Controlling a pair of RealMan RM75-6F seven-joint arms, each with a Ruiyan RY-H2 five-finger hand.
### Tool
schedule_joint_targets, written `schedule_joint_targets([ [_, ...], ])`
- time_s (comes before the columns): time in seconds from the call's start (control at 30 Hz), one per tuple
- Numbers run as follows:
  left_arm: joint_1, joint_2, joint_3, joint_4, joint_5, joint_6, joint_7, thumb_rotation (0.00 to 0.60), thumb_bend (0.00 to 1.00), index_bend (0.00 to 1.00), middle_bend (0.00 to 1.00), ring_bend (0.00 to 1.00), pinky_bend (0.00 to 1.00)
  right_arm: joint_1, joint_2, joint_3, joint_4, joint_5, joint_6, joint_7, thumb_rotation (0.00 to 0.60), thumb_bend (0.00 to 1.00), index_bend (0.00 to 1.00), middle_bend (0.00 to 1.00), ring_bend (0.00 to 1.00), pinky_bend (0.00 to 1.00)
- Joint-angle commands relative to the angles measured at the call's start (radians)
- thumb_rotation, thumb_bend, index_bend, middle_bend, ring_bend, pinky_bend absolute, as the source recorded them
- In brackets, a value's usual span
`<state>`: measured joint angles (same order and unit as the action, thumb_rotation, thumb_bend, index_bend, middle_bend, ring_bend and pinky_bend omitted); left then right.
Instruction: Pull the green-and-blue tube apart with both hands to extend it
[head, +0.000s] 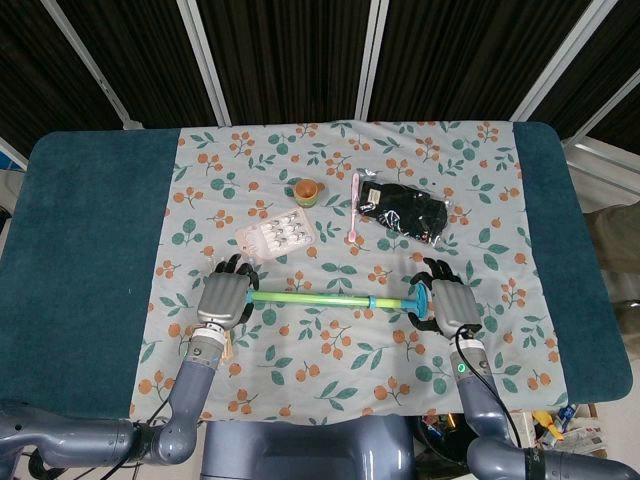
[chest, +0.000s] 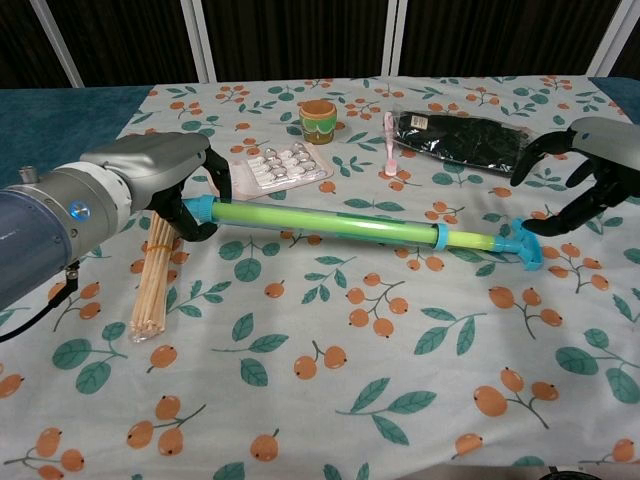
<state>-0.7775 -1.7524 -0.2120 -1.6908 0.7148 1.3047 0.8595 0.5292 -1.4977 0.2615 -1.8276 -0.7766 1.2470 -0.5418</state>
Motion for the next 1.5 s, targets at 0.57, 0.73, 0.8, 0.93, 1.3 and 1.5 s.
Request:
schedule_joint_targets([
  [0.57,0.001,0.021,-0.006,0.007,0.000,-0.023,-0.027,0.600,0.44,0.51,0.26,0.07,0.20,0.054,-0.140,0.026,0.177,0.104,-0.021,0.023,0.600,0.24,0.43,0.08,0.04,0.19],
  [0.73,0.000,0.026,-0.009,0.004,0.000,-0.023,-0.030,0.600,0.44,0.51,0.26,0.07,0.20,0.057,-0.159,0.031,0.198,0.116,-0.021,0.032,0.600,0.24,0.44,0.08,0.04,0.19],
  [0.8,0.000,0.028,-0.011,0.004,0.000,-0.023,-0.032,0.600,0.44,0.51,0.26,0.07,0.20,0.058,-0.164,0.032,0.199,0.122,-0.025,0.036,0.600,0.24,0.44,0.08,0.04,0.19],
  [0.93,0.000,0.029,-0.011,0.006,-0.006,-0.027,-0.035,0.600,0.44,0.51,0.26,0.07,0.20,0.059,-0.172,0.029,0.206,0.126,-0.025,0.035,0.600,0.24,0.44,0.08,0.04,0.19],
  [1.3,-0.003,0.031,-0.010,0.015,-0.010,-0.042,-0.047,0.600,0.45,0.51,0.26,0.07,0.20,0.059,-0.189,0.043,0.236,0.163,-0.055,0.066,0.600,0.24,0.44,0.08,0.04,0.19],
  [1.5,-0.005,0.040,-0.016,0.017,-0.009,-0.054,-0.060,0.600,0.45,0.51,0.26,0.07,0.20,0.060,-0.186,0.050,0.247,0.171,-0.066,0.077,0.600,0.24,0.44,0.08,0.04,0.19],
])
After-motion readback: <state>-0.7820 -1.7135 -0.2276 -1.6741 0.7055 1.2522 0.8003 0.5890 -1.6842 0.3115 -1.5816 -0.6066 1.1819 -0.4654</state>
